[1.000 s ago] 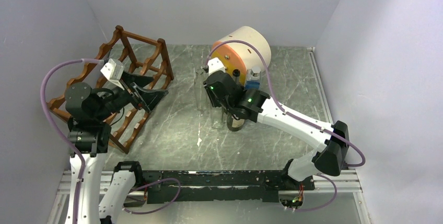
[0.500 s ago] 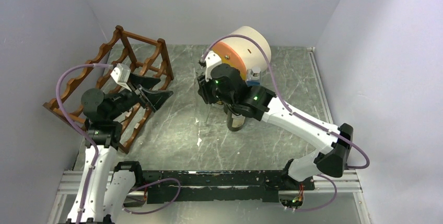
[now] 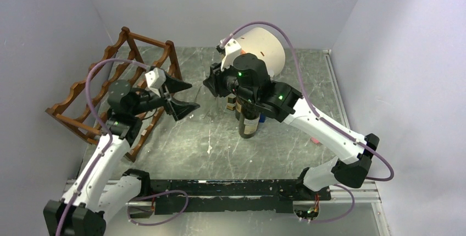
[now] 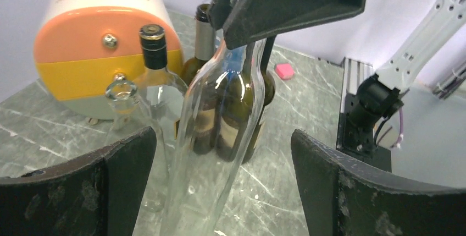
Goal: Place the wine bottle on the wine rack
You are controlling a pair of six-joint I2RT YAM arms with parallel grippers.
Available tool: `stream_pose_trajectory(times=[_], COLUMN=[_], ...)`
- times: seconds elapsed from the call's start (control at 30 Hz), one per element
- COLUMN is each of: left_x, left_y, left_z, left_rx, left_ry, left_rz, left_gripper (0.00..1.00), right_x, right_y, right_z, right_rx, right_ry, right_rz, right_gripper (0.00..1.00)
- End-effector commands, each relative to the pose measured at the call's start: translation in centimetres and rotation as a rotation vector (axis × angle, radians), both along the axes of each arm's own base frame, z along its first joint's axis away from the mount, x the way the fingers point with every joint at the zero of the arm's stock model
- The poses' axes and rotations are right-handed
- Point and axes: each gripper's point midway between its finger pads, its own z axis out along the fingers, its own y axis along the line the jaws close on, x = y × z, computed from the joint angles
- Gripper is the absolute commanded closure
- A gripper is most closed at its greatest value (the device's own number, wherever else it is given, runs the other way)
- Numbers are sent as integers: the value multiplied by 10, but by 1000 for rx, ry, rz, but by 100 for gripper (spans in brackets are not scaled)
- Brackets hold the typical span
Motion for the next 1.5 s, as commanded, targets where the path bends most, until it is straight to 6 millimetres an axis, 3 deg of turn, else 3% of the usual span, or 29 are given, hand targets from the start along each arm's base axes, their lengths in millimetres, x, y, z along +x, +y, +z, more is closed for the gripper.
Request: stream_pose_trajectory(times=[0.0,0.23,0.47,0.57,0.7,0.73,0.83,0.87,0.93,1.13,1.27,1.47], left_x=[4,14,-6,-9,0,4,16,20,29,49,57,64], left_y=[-23,-39,-50,-57,-61,-62,-59,-57,-52,-36,-28,-17], left_z=[-7,-30,-29,-24,-11,-9,5,12,29,71,78,98], left_rx=[113,201,168,154,184,196,240,255,282,377,515,597], left_ry=[-111,-138,-247,-297,-366,-382,-471,-509,-587,-888,-1134,-1301], left_rz=[-96,-138,-209,-225,-220,-209,-153,-127,-64,96,141,244], left_gripper=[5,6,19,39,91,93,93,93,93,93,93,93], right_x=[-5,-14,-20,-23,-26,-29,-38,-40,-45,-48,-56,-50], right_y=[-1,-9,-15,-16,-21,-23,-30,-34,-45,-67,-59,-48], right_z=[57,69,74,74,76,77,73,70,66,61,67,68], right_rx=[156,192,228,247,254,252,215,198,167,84,104,121], right_ry=[-59,-60,-49,-39,-18,-11,10,18,30,136,172,194], right_rz=[27,50,63,76,67,75,97,94,79,-13,32,27], right_gripper=[100,100,100,100,100,100,52,40,27,25,25,26])
